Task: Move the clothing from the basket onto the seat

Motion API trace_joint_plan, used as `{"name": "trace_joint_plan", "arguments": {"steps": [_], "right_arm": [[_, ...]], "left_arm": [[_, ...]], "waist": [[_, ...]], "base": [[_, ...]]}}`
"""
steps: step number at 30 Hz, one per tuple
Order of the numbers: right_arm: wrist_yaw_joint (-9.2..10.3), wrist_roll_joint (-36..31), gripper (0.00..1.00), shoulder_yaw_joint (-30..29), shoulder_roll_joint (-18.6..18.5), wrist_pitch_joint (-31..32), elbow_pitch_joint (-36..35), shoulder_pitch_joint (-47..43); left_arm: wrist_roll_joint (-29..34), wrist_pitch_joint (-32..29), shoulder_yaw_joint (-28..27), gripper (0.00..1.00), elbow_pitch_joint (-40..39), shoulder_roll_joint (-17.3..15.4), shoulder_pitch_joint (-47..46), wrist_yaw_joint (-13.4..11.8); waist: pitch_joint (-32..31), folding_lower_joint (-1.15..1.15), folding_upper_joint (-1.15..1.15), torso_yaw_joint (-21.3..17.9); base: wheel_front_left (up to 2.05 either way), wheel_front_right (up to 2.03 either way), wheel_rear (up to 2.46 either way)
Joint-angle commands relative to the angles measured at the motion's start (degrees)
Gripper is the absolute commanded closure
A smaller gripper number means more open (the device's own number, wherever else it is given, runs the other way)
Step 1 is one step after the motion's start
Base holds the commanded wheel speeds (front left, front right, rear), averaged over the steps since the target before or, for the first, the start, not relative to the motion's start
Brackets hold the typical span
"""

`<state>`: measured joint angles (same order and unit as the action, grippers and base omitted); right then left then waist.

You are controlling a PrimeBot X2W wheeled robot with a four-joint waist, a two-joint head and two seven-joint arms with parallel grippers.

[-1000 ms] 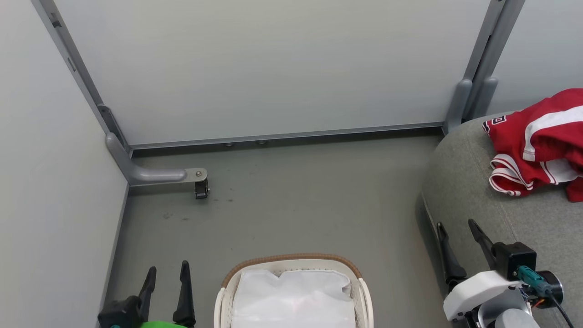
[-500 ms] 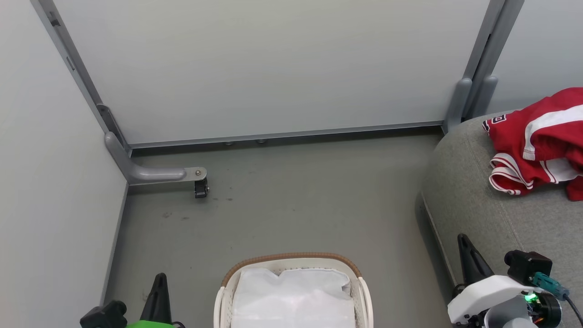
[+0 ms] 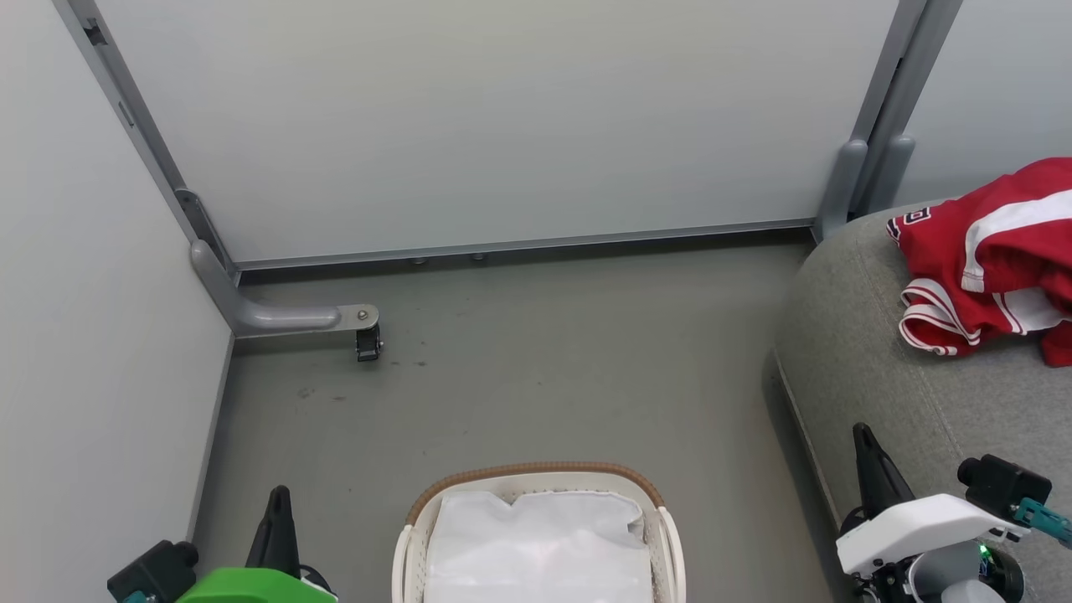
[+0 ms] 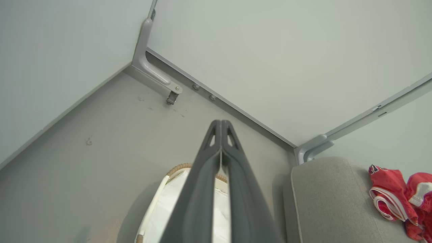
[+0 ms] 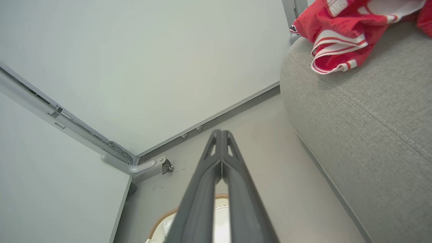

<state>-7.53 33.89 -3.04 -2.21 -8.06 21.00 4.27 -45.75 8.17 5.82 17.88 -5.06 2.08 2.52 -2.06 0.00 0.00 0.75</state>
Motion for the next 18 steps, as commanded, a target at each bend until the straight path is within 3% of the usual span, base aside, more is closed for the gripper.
{"name": "trace_joint_plan", "arguments": {"steps": [1,18], "right_arm": [[0.02,2.18,1.0,-0.26,-0.4,0.38,-1.18,1.26],[0.03,16.07,1.0,-1.09,-0.51,3.9,-2.7,1.59]], "left_arm": [[-1.62,-0.36,-0.62,1.0,-1.0,-0.02,-2.03,0.34],[-12.76,-3.92,-3.57,1.0,-1.77,0.52,-3.76,1.55]], "waist": [[0.03,0.0,0.0,-0.01],[0.41,0.0,0.0,-0.14]], "base": [[0.0,0.0,0.0],[0.0,0.0,0.0]]}}
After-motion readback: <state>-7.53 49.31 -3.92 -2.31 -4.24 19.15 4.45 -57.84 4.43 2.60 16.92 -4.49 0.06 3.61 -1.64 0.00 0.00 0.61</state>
